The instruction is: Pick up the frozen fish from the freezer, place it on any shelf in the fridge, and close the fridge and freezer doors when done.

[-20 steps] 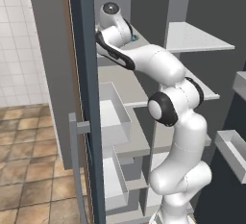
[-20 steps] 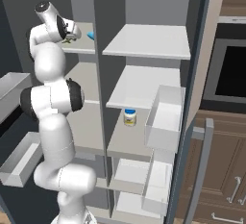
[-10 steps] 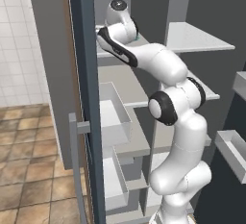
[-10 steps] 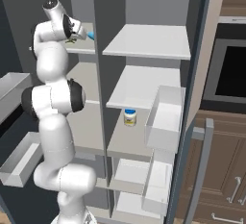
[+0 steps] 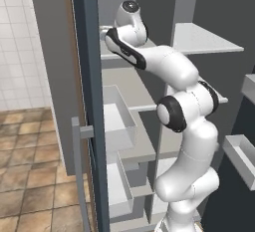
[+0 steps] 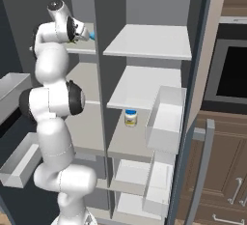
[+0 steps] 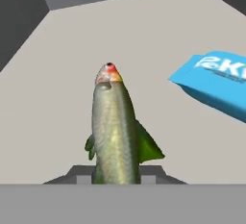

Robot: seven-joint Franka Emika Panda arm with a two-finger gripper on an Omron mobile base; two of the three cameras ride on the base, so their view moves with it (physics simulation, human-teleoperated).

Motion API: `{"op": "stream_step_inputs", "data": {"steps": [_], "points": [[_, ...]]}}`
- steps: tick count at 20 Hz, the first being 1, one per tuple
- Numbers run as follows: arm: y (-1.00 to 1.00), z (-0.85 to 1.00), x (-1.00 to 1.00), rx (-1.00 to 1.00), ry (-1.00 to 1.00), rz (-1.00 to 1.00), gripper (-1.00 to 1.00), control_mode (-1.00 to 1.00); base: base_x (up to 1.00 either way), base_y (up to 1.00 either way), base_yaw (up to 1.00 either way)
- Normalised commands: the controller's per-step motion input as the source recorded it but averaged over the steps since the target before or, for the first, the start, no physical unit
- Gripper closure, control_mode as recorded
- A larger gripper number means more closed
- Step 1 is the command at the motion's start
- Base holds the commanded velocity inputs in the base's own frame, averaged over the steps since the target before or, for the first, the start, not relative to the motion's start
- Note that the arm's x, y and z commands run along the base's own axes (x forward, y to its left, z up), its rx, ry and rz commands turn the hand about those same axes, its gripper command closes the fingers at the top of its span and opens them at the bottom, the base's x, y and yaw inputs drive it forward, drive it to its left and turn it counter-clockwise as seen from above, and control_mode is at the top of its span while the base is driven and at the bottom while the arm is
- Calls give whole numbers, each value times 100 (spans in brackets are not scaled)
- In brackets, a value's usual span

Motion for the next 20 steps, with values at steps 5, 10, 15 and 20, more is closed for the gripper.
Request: {"op": "stream_step_inputs", "data": {"steps": [5,10,15,20], "points": [[0,0,-94,0,-21,0,100,-100,0,0,0],[0,29,-100,0,-38,0,100,-100,0,0,0],[-11,42,-100,0,-42,2,100,-100,0,0,0],[-35,72,-100,4,-22,0,100,-100,0,0,0]]}}
